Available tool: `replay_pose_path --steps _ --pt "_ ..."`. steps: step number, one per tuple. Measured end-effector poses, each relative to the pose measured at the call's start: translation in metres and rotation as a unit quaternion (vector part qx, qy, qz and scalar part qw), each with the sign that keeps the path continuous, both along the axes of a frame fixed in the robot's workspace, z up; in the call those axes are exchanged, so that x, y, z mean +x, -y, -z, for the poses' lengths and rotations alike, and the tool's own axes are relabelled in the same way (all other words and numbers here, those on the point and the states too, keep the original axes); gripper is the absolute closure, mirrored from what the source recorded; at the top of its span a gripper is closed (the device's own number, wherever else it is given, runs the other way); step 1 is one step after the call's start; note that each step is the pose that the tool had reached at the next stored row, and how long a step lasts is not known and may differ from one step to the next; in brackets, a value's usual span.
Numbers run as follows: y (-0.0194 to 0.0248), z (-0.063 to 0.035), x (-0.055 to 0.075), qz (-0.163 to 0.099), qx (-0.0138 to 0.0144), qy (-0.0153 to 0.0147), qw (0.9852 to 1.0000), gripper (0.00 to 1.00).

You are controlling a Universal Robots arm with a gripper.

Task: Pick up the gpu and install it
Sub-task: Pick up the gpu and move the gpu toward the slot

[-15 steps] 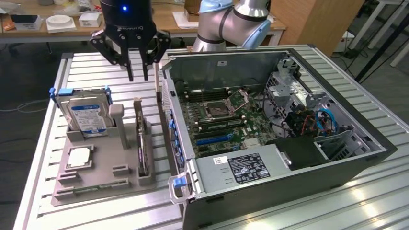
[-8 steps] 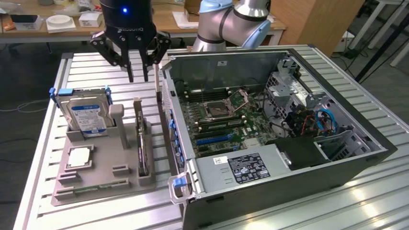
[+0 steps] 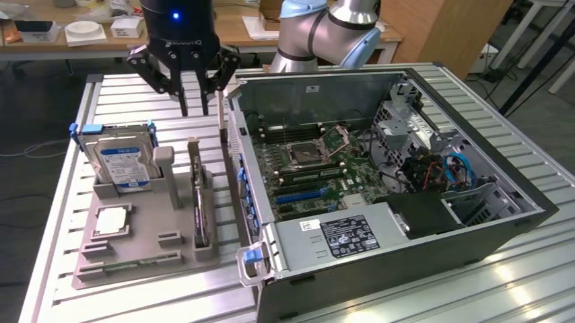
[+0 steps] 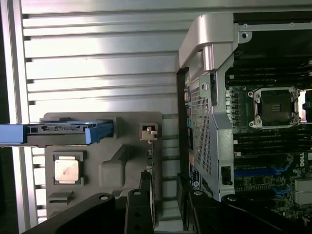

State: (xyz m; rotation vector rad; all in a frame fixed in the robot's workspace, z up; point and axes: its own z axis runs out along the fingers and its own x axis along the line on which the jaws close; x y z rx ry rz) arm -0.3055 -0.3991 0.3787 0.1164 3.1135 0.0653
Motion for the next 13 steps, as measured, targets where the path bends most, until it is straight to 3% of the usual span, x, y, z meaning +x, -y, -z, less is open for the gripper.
replay_pose_path --steps 13 --pt "0.0000 0.0036 0.0000 0.000 -0.0002 0.0000 1.0000 0.64"
